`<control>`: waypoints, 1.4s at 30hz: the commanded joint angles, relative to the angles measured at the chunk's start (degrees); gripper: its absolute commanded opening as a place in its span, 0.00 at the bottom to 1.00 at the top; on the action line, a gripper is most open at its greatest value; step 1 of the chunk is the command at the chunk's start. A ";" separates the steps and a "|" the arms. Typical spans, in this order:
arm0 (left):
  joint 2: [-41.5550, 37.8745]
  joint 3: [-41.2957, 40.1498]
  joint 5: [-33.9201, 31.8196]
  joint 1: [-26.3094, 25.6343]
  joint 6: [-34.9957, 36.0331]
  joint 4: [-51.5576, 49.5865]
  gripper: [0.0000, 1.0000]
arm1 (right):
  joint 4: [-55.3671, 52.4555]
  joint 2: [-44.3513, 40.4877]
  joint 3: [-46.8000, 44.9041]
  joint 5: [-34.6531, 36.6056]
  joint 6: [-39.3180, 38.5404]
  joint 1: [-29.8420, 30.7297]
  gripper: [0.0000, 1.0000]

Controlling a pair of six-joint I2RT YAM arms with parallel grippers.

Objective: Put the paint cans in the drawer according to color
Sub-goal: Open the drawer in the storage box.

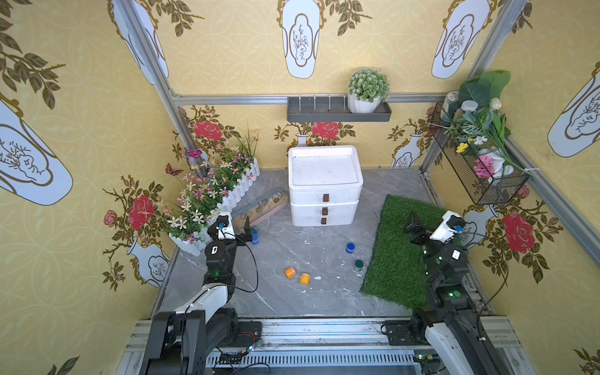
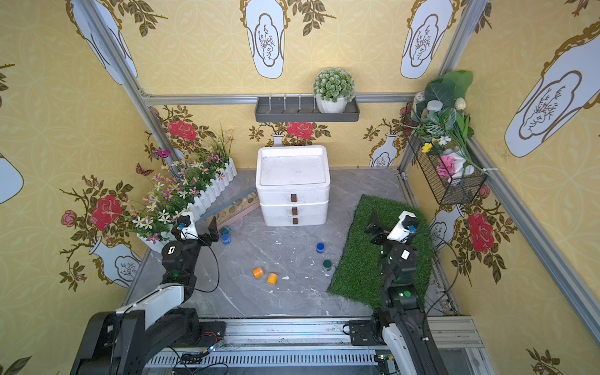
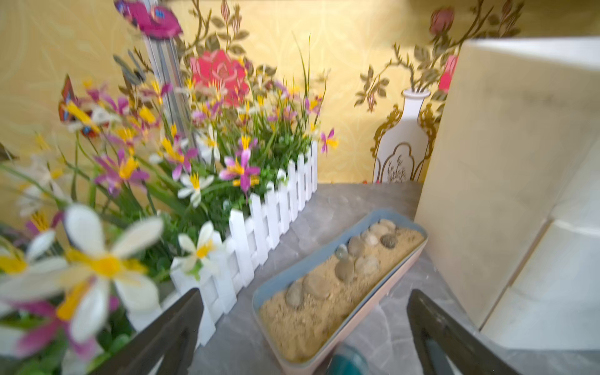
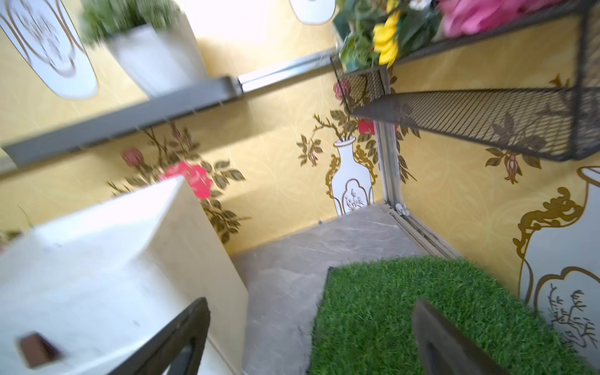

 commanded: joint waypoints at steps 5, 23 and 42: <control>-11.85 9.74 0.58 0.01 -23.29 -31.47 1.00 | -26.46 2.24 8.33 -12.47 21.39 -0.32 0.97; 6.89 19.25 17.11 -27.99 -51.53 -20.37 0.96 | -13.11 33.00 20.74 -15.77 18.73 34.86 0.97; 14.11 45.38 16.91 -18.61 -45.57 -45.87 0.96 | -24.97 39.72 38.27 -26.55 26.31 17.35 0.99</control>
